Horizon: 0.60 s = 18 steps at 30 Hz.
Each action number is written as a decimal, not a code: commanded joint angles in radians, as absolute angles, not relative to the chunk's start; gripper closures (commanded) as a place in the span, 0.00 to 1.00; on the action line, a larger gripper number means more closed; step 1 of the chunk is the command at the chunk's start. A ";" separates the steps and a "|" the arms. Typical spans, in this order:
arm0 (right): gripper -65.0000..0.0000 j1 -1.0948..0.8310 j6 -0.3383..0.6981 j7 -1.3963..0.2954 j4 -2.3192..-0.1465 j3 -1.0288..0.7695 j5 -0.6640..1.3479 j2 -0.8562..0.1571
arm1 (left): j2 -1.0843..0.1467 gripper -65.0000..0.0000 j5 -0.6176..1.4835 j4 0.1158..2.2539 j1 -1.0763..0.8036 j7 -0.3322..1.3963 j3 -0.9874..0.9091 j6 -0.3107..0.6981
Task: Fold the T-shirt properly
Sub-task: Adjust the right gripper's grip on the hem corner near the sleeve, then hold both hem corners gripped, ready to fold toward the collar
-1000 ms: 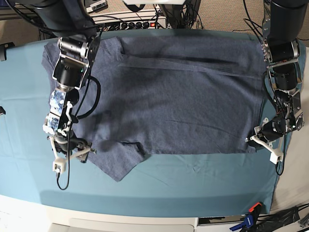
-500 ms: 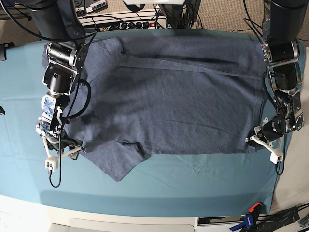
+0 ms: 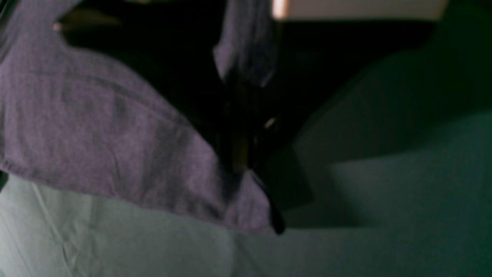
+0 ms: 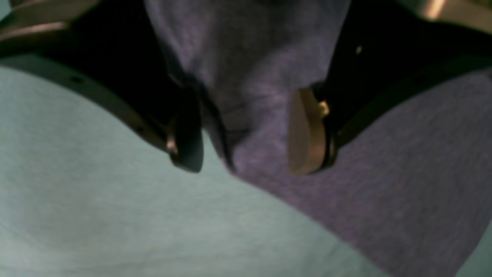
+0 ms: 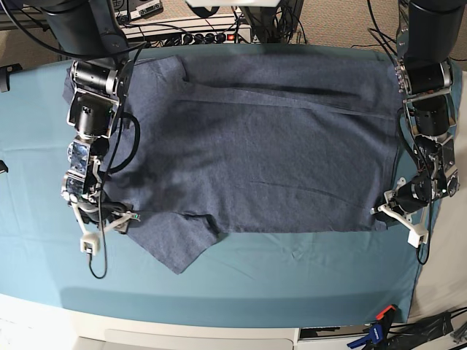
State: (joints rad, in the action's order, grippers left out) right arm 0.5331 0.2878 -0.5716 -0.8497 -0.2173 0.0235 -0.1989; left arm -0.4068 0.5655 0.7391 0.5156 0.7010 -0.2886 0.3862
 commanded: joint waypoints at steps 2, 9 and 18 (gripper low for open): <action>0.45 0.565 0.289 -0.550 -0.867 -0.198 0.025 -0.210 | -0.421 1.00 0.580 0.754 0.546 0.679 -0.290 0.394; 0.46 0.564 0.271 -0.550 -0.867 -0.163 -0.018 -0.210 | -0.422 1.00 0.580 0.754 0.546 0.680 -0.290 0.394; 0.73 0.526 0.272 -0.509 -0.867 -0.163 -0.057 -0.211 | -0.422 1.00 0.580 0.754 0.546 0.680 -0.290 0.394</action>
